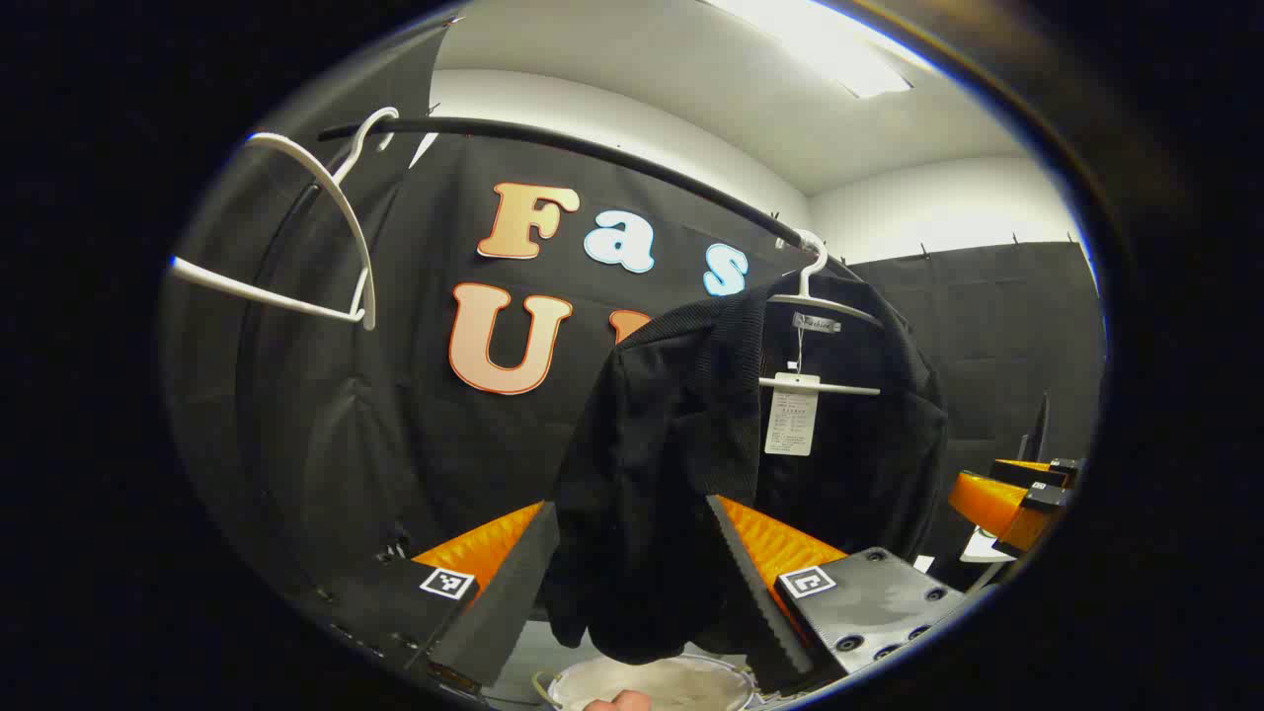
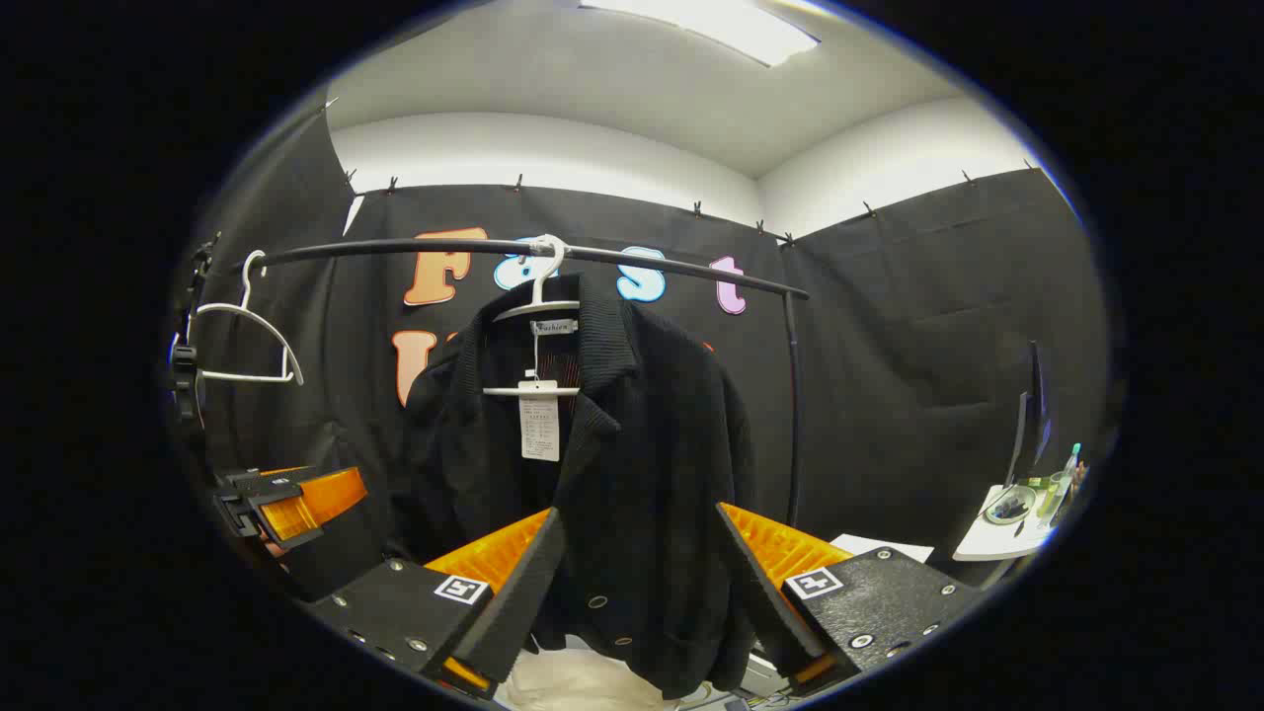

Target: Grasp the clothes on the hanger with both hands and then place them into the laundry hamper below.

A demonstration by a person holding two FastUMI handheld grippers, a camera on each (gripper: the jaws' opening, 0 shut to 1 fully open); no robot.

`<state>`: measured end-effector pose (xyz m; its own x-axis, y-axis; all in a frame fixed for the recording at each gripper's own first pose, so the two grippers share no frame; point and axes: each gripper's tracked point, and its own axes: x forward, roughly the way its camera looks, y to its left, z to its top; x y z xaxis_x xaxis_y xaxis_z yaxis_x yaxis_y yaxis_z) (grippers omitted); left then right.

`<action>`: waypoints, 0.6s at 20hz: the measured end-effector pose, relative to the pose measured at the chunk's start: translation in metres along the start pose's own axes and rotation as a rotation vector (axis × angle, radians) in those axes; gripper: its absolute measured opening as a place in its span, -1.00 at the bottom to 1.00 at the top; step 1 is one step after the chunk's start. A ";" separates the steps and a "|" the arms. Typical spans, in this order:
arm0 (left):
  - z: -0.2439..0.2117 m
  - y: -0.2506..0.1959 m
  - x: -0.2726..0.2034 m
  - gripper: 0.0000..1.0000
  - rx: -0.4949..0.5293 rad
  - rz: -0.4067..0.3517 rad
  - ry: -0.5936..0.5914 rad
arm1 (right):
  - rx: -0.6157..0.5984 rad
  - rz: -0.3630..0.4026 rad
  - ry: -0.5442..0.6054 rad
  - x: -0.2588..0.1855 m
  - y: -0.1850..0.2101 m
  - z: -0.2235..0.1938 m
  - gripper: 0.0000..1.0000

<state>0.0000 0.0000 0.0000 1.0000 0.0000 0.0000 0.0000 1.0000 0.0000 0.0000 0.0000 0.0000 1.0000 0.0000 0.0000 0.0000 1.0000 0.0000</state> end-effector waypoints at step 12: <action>0.001 -0.002 0.007 0.84 0.033 0.007 -0.003 | -0.016 0.006 -0.011 0.005 0.001 0.001 0.87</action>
<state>0.0065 -0.0016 0.0006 1.0000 0.0069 0.0029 -0.0070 0.9994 0.0329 0.0049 0.0007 0.0005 0.9999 0.0059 0.0105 -0.0058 0.9999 -0.0156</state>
